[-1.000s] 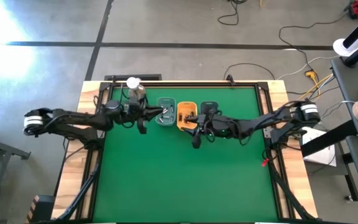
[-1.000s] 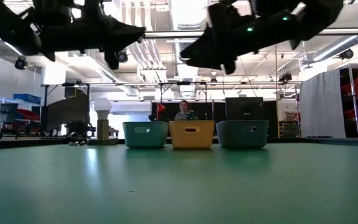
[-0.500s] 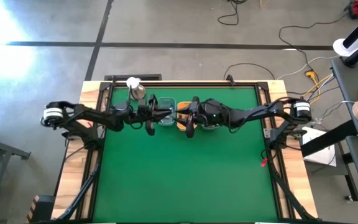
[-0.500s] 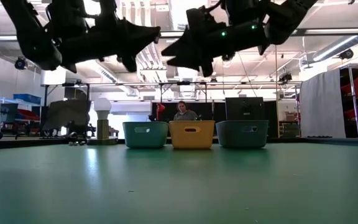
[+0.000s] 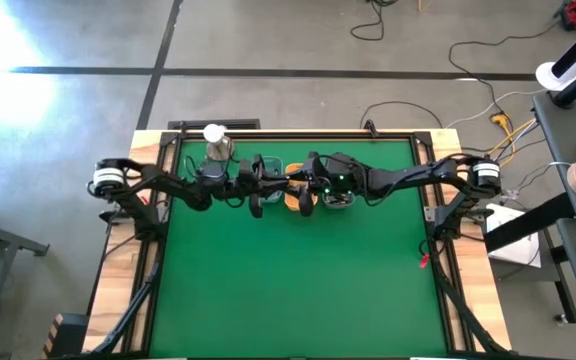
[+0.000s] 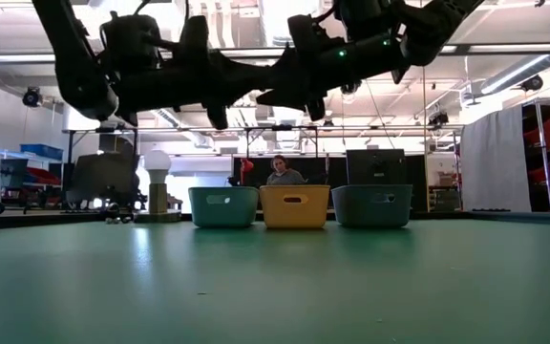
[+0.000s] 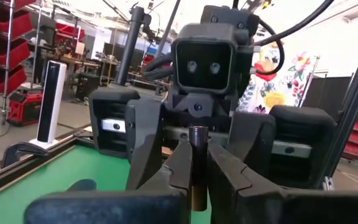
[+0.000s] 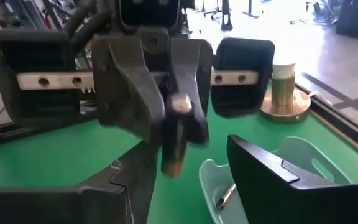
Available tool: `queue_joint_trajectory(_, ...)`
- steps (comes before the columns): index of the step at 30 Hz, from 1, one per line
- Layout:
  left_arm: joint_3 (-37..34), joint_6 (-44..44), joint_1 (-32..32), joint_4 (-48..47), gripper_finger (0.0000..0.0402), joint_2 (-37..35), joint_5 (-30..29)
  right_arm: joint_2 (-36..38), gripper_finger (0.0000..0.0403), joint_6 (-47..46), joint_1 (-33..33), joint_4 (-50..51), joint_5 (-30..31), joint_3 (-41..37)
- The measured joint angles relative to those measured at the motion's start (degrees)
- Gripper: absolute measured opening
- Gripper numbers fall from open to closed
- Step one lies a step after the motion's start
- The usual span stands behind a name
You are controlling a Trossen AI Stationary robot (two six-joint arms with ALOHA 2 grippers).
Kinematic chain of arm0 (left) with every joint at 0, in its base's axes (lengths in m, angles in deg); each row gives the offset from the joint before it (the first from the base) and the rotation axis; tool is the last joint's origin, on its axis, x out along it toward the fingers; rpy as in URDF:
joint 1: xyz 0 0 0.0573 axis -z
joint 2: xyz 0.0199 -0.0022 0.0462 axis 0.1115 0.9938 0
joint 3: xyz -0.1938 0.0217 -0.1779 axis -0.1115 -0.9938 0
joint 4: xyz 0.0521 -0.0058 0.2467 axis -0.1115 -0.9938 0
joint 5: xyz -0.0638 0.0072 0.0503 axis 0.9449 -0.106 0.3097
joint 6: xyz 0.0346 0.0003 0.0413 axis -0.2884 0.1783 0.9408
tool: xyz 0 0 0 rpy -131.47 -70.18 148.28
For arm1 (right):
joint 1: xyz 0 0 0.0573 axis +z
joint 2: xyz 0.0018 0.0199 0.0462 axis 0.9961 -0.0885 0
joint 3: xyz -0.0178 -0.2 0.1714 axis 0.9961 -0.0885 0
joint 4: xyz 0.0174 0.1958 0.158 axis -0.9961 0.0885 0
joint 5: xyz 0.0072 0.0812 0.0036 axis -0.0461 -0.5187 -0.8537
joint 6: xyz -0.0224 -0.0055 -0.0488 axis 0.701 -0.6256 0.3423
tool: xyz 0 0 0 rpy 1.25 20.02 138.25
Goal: Sort batteries
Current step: Put the small black battery into the blue bin
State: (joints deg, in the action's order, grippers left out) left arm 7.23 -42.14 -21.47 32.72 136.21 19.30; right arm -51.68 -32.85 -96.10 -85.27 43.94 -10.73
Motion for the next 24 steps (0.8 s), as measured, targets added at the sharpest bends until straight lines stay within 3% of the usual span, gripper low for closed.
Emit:
queue_joint_trajectory(6, -0.33, -1.15, -0.02, 2.40, 0.0009, 1.72, 0.01, 0.22, 0.0152, -0.72, -0.09, 0.67, -0.04, -0.07)
queue_joint_trajectory(13, -1.41, -1.27, -0.07, 2.38, 0.0023, 1.71, 0.02, 0.40, 0.0038, -1.18, -0.07, 2.78, -0.63, 0.37)
queue_joint_trajectory(15, -1.71, -0.94, -0.04, 2.36, 0.0041, 1.68, 0.07, 0.65, 0.0028, 0.11, -0.07, 5.04, -0.57, 0.95)
queue_joint_trajectory(20, -3.58, 0.23, -1.03, 2.20, 0.0097, -0.23, 0.92, 0.92, 0.0028, 3.08, -0.13, 19.98, 0.74, 7.49)
queue_joint_trajectory(24, -9.00, 3.12, -3.27, 2.42, 0.0136, -6.37, 0.98, 0.92, 0.0028, 7.84, -0.67, 42.78, 0.87, 16.10)
